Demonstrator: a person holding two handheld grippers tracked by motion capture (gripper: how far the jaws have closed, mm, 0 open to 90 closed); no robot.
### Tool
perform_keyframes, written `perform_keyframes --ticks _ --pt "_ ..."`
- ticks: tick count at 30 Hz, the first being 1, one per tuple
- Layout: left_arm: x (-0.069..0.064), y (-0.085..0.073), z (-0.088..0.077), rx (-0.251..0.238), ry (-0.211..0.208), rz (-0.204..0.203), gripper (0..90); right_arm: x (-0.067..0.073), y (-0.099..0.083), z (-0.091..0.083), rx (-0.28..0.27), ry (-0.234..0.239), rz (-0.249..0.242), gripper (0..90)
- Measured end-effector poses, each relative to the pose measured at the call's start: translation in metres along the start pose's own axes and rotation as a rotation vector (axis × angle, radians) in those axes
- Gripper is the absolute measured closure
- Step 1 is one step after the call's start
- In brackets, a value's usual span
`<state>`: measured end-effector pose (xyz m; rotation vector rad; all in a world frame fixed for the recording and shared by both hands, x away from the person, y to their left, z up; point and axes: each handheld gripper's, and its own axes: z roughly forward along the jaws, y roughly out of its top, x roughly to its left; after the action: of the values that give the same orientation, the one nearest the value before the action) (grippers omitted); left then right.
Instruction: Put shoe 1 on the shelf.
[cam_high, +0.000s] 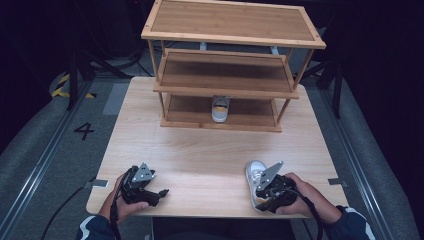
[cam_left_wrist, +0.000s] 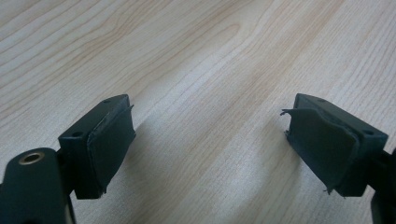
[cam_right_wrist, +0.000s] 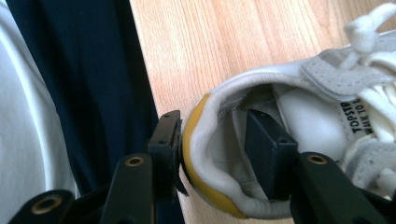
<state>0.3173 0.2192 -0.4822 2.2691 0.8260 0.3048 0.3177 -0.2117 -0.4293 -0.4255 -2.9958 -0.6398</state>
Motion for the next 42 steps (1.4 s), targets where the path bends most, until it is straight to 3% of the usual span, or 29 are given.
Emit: perform_keyframes --ticks 4,10,15,17,33,42 --pt "0.0 0.0 0.0 0.0 0.0 0.0 14.7 0.002 0.0 0.0 -0.007 0.02 -0.024 67.0" --pt "0.0 0.0 0.0 -0.001 0.0 -0.001 14.8 0.002 0.0 0.0 -0.006 0.03 -0.047 71.5" --pt "0.0 0.0 0.0 0.0 0.0 0.0 14.8 0.003 0.001 -0.003 -0.003 0.022 -0.067 73.7" --pt "0.0 0.0 0.0 0.001 0.0 -0.002 14.8 0.003 0.001 -0.007 -0.014 -0.004 -0.071 73.6" --pt "0.001 0.001 0.001 -0.004 -0.002 -0.012 14.8 -0.024 0.006 -0.031 -0.084 -0.071 -0.095 73.8" --pt "0.001 0.001 0.001 -0.005 -0.002 -0.011 14.8 -0.042 0.028 -0.049 -0.105 -0.097 -0.14 73.7"
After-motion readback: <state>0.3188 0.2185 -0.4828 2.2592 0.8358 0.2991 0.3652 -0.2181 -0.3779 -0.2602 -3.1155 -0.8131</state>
